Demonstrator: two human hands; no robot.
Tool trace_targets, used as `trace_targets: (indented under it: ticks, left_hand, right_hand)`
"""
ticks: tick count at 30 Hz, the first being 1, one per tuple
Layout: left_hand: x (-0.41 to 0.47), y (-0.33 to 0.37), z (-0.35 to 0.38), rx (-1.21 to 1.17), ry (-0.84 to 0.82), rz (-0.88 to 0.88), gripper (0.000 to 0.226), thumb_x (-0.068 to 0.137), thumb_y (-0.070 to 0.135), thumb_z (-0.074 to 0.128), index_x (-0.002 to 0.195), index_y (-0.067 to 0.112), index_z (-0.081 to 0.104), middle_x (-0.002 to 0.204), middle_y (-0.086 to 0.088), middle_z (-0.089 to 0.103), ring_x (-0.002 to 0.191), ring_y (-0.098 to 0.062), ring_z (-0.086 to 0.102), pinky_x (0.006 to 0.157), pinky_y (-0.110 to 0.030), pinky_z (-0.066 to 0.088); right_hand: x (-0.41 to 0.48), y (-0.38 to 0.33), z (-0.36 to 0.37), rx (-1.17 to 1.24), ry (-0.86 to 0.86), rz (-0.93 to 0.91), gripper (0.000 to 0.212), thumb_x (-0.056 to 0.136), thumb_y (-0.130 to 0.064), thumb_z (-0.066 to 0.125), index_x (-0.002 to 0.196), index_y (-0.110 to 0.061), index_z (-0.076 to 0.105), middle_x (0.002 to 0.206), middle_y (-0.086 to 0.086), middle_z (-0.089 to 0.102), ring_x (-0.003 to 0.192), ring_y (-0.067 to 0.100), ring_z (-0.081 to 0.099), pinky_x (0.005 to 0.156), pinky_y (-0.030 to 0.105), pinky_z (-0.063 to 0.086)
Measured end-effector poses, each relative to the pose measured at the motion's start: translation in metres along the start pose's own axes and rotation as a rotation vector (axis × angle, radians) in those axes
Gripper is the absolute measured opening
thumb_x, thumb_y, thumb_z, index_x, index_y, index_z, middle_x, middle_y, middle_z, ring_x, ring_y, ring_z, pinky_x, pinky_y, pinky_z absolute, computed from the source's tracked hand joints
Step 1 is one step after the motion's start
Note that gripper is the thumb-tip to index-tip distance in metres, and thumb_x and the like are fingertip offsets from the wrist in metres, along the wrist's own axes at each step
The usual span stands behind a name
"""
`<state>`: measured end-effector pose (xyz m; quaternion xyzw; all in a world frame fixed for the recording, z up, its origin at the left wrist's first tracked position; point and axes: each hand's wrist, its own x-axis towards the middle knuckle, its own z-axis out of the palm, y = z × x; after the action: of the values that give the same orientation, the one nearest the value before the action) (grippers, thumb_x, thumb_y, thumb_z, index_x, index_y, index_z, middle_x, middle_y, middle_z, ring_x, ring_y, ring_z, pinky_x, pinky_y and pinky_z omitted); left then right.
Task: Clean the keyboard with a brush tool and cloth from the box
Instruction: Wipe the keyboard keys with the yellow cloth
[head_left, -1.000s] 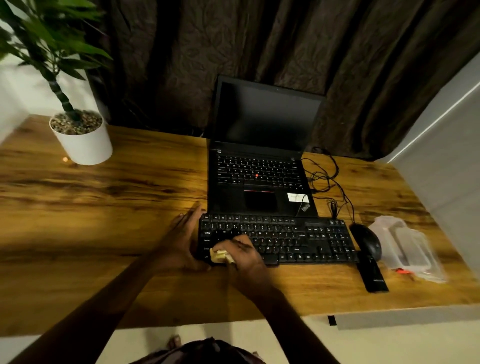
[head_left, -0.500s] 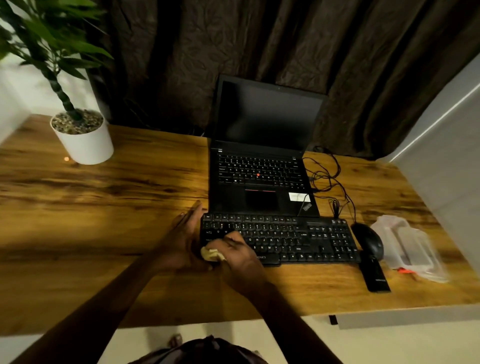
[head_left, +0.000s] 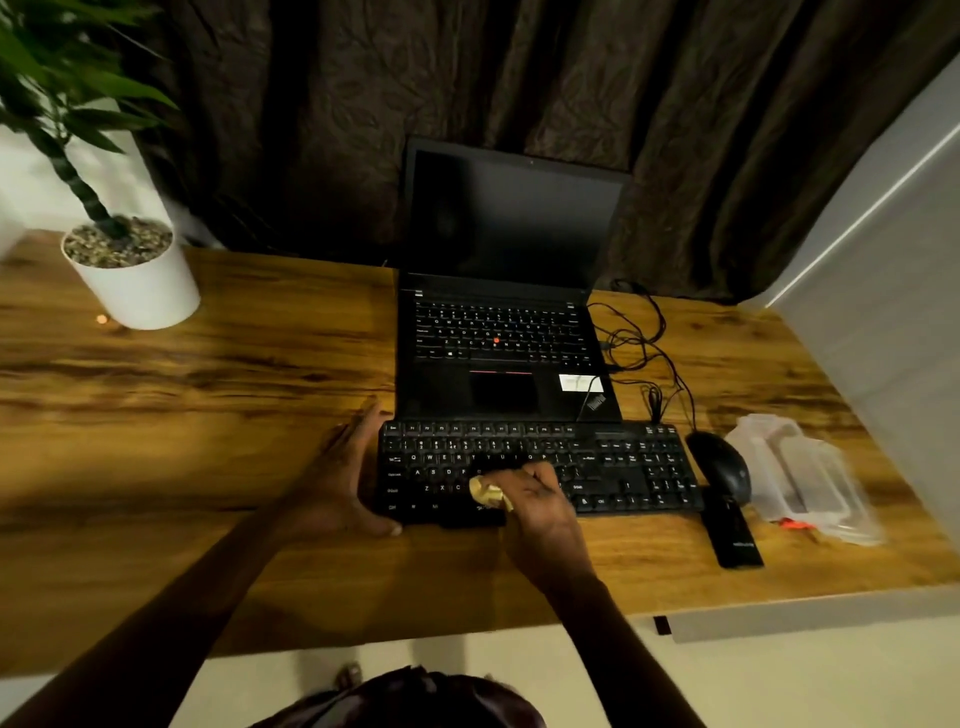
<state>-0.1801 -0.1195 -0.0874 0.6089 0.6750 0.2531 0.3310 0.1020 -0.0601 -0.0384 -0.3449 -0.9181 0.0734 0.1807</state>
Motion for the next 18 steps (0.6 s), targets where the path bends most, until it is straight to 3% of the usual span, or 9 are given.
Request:
trace_targets:
  ticks: [5,8,11,14,16,18]
  left_hand:
    - [-0.001,-0.005,0.002,-0.037,-0.004,0.036,0.155,0.042,0.072,0.087,0.154,0.047,-0.016,0.166,0.014,0.012,0.155,-0.018,0.009,0.123,-0.054,0.020]
    - [0.000,-0.008,0.003,-0.053,0.004,0.022,0.155,0.041,0.070,0.090,0.155,0.048,-0.012,0.164,0.022,0.011,0.155,-0.015,0.008,0.123,-0.054,0.020]
    - [-0.001,-0.011,0.003,-0.097,-0.031,0.000,0.155,0.040,0.071,0.091,0.151,0.053,-0.016,0.164,0.027,0.007,0.155,-0.013,0.003,0.124,-0.054,0.017]
    - [0.002,-0.013,0.001,-0.117,-0.064,-0.046,0.156,0.038,0.070,0.092,0.152,0.052,-0.013,0.165,0.022,0.004,0.154,-0.010,0.001,0.125,-0.052,0.015]
    - [0.003,-0.011,0.000,-0.137,-0.058,-0.078,0.152,0.035,0.074,0.090,0.149,0.057,-0.009,0.165,0.019,0.006,0.154,-0.011,0.002,0.125,-0.052,0.014]
    - [0.001,0.005,-0.002,-0.209,-0.020,-0.149,0.144,0.033,0.080,0.086,0.146,0.062,-0.001,0.162,0.020,0.014,0.154,-0.014,0.009,0.124,-0.050,0.018]
  right_hand:
    - [-0.005,0.040,-0.009,-0.030,0.025,0.270,0.033,0.085,0.001,0.058,0.110,-0.019,0.065,0.097,0.003,0.070,0.102,0.023,0.052,0.065,0.022,0.039]
    - [-0.006,0.039,-0.005,0.026,0.047,0.178,0.032,0.083,0.005,0.059,0.107,-0.014,0.068,0.095,0.006,0.073,0.100,0.027,0.059,0.064,0.019,0.046]
    - [-0.004,0.038,-0.006,0.074,0.042,0.053,0.032,0.082,0.006,0.059,0.107,-0.012,0.069,0.098,0.004,0.073,0.101,0.021,0.056,0.070,0.020,0.051]
    - [-0.002,0.054,-0.019,0.084,0.040,0.064,0.022,0.092,-0.020,0.052,0.104,-0.013,0.069,0.094,0.004,0.073,0.097,0.018,0.053,0.068,0.032,0.058]
    - [0.001,0.065,-0.031,0.096,-0.030,0.194,0.042,0.090,-0.038,0.035,0.107,-0.017,0.066,0.099,0.005,0.072,0.098,0.022,0.054,0.071,0.037,0.057]
    - [0.003,0.073,-0.036,0.083,-0.080,0.262,0.057,0.084,-0.045,0.021,0.115,-0.022,0.063,0.110,0.006,0.068,0.106,0.022,0.052,0.077,0.037,0.056]
